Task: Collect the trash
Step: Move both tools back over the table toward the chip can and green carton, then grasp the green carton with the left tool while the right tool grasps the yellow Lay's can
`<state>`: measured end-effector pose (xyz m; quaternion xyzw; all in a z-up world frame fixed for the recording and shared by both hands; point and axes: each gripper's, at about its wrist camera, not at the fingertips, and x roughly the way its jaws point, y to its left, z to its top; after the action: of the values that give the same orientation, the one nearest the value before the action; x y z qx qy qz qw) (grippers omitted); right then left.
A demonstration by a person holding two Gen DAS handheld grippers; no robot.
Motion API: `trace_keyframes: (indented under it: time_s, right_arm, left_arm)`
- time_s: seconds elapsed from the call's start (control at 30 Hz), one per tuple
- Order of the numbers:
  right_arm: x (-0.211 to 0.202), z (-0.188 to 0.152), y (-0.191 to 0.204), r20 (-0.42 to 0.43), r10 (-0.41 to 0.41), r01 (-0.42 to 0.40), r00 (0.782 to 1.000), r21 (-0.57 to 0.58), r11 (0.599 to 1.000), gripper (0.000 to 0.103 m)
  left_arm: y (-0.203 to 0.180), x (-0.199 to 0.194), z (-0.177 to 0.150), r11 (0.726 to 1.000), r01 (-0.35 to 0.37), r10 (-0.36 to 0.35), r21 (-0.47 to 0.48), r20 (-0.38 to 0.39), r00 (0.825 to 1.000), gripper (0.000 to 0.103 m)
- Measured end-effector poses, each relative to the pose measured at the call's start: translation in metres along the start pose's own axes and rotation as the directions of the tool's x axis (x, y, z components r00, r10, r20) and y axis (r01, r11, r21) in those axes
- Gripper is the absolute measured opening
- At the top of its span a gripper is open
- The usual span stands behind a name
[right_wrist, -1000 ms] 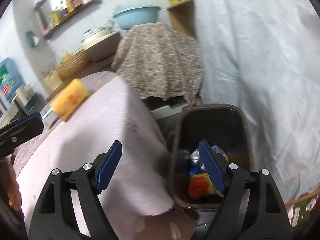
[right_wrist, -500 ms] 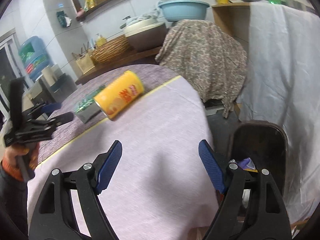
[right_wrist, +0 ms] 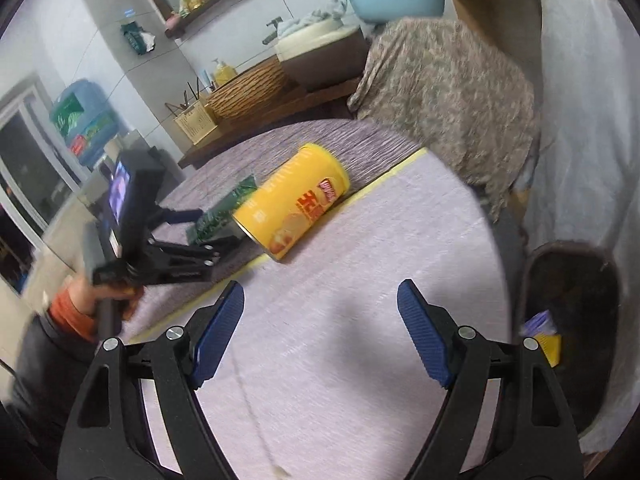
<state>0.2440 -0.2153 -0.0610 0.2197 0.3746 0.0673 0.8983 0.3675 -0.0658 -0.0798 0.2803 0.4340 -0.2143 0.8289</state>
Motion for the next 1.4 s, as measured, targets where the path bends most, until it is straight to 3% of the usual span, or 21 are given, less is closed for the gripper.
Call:
trace_keyframes:
  time_s: [0.07, 0.2, 0.33, 0.53, 0.77, 0.9, 0.93, 1.2, 1.4]
  right_arm:
    - [0.016, 0.013, -0.002, -0.037, 0.068, -0.064, 0.997, 0.094, 0.993, 0.079]
    - [0.053, 0.038, -0.005, -0.093, 0.143, -0.113, 0.985, 0.277, 0.954, 0.079]
    - [0.094, 0.058, -0.006, -0.154, 0.145, -0.071, 0.977, 0.403, 0.912, 0.079]
    - [0.135, 0.072, -0.004, -0.213, 0.094, 0.017, 0.973, 0.469, 0.883, 0.079]
    - [0.160, 0.077, 0.005, -0.260, 0.117, 0.039, 0.958, 0.526, 0.849, 0.079]
    - [0.172, 0.087, 0.017, -0.276, 0.069, 0.064, 0.959, 0.445, 0.893, 0.078]
    - [0.174, 0.090, 0.022, -0.284, 0.050, 0.075, 0.958, 0.413, 0.908, 0.073]
    - [0.179, 0.087, 0.038, -0.309, 0.069, 0.020, 0.949, 0.278, 0.960, 0.071]
    - [0.153, 0.069, 0.040, -0.301, 0.130, -0.068, 0.945, 0.207, 0.976, 0.071]
  left_arm:
    - [0.003, 0.000, -0.002, 1.000, 0.010, -0.010, -0.022, -0.002, 1.000, 0.058]
    - [0.007, -0.002, -0.004, 0.998, 0.014, -0.014, -0.065, -0.001, 1.000, 0.054]
    - [0.008, -0.008, -0.012, 0.996, 0.017, -0.017, -0.091, 0.004, 1.000, 0.053]
    - [0.019, -0.010, -0.025, 0.988, 0.017, -0.015, -0.152, 0.016, 1.000, 0.053]
    - [0.024, -0.012, -0.034, 0.982, 0.014, -0.008, -0.186, 0.032, 0.999, 0.053]
    - [0.023, -0.013, -0.036, 0.979, 0.011, -0.005, -0.205, 0.030, 1.000, 0.053]
    - [0.023, -0.013, -0.036, 0.978, 0.011, -0.005, -0.207, 0.030, 1.000, 0.053]
    - [0.027, -0.020, -0.053, 0.974, -0.022, 0.026, -0.227, 0.015, 1.000, 0.053]
    - [0.029, -0.034, -0.069, 0.960, -0.014, 0.027, -0.280, 0.045, 0.999, 0.052]
